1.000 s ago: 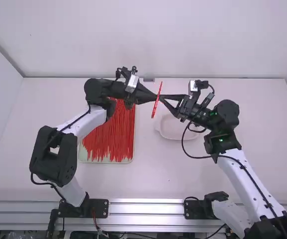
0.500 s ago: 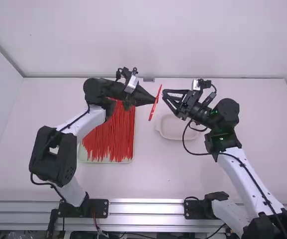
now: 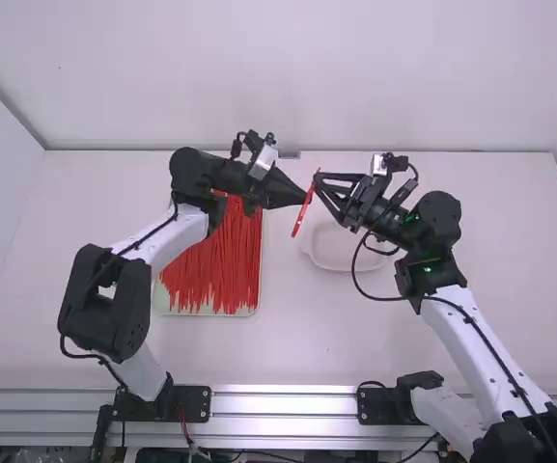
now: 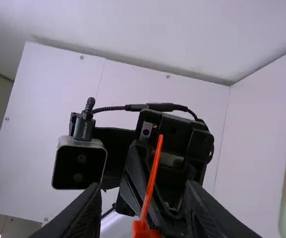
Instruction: Fasten the cable tie
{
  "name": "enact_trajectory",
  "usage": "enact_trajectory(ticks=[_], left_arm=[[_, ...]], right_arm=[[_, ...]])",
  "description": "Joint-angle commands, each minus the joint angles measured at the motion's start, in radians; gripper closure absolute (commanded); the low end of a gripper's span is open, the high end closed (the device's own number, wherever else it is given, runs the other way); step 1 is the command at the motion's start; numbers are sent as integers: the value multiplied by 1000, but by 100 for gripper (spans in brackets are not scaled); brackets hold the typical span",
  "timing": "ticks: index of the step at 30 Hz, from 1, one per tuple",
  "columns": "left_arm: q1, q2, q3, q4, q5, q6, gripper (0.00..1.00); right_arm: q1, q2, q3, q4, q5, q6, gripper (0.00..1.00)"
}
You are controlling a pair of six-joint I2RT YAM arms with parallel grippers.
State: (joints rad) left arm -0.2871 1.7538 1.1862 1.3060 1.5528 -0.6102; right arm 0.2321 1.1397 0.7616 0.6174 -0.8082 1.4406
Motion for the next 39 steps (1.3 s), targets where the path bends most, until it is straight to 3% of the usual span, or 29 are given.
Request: enact_trajectory(ticks=[1,5,9,10,11,23,39], left_arm=[[-16,-15,-10,8,13,-4,98],[-18,-15,-10,0,13,-4,98],[-28,-15,-10,-20,12,7,98],[-28,-15,-10,-19,13,6,98],[-25,-15,-10,-19,13,-1,98],[-30,-15,-11,-76,13,-3,98],[-33,-15,-197,45,2,23,98]], right_arm=[[10,-1,24,6,16,4,57],[25,-1,24,8,53,3,74],[31,-1,24,7,54,3,78],[29,-1,24,7,54,3,84],[27,-1,24,7,53,3,100],[-6,-1,24,7,55,3,100],[-175,-1,24,193,53,138,100]])
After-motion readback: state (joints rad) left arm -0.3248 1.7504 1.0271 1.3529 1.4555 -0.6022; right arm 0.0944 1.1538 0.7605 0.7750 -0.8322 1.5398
